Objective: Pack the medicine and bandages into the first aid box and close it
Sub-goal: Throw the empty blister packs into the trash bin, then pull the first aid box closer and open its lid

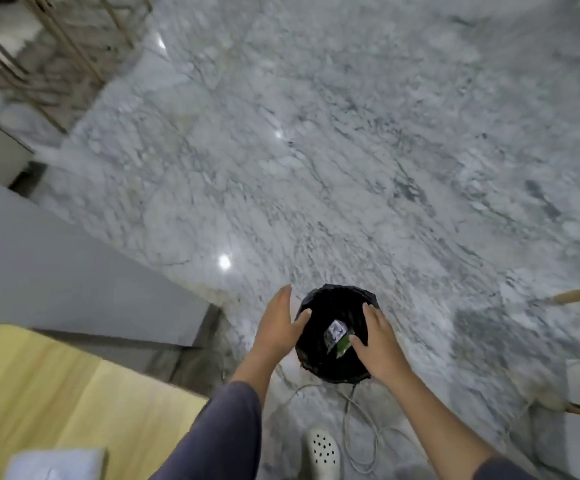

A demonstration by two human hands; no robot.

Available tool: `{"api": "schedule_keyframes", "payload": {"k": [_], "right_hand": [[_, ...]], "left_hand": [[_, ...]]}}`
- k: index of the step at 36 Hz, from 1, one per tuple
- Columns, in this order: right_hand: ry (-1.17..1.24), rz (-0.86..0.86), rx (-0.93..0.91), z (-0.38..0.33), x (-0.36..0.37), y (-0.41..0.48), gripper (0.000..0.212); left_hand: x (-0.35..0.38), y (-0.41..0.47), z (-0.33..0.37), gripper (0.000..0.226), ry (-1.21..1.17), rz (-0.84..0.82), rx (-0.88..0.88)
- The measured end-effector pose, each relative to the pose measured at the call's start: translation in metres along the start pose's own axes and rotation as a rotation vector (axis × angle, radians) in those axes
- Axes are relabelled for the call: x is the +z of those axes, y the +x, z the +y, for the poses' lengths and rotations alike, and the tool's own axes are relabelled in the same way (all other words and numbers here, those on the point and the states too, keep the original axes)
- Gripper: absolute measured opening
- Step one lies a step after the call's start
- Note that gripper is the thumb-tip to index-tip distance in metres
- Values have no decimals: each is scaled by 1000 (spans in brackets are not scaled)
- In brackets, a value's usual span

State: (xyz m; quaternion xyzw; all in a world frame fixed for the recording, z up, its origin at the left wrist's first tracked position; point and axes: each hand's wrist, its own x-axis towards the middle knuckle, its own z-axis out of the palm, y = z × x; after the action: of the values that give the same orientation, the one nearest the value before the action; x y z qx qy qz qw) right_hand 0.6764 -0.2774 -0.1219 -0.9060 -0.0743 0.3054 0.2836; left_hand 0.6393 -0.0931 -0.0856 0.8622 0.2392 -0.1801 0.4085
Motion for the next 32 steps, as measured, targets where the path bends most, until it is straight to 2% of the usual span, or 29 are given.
{"api": "schedule_keyframes", "payload": {"k": [7, 17, 20, 24, 28, 32], "right_hand": [[-151, 14, -231, -117, -22, -59, 66], [-325, -23, -653, -274, 65, -165, 64], [-367, -53, -805, -312, 108, -200, 66], [-435, -98, -1022, -351, 172, -247, 64], [-455, -211, -1207, -374, 233, -294, 63], [-494, -319, -1409, -382, 291, -331, 64]], "left_hand": [[-108, -92, -5, 68, 295, 215, 144], [-220, -270, -132, 68, 439, 549, 39], [-233, -329, -181, 76, 466, 604, -51], [-239, -403, -244, 71, 372, 708, -176], [-231, -472, -301, 84, 326, 796, -267], [-209, -527, -354, 77, 270, 870, -339]]}}
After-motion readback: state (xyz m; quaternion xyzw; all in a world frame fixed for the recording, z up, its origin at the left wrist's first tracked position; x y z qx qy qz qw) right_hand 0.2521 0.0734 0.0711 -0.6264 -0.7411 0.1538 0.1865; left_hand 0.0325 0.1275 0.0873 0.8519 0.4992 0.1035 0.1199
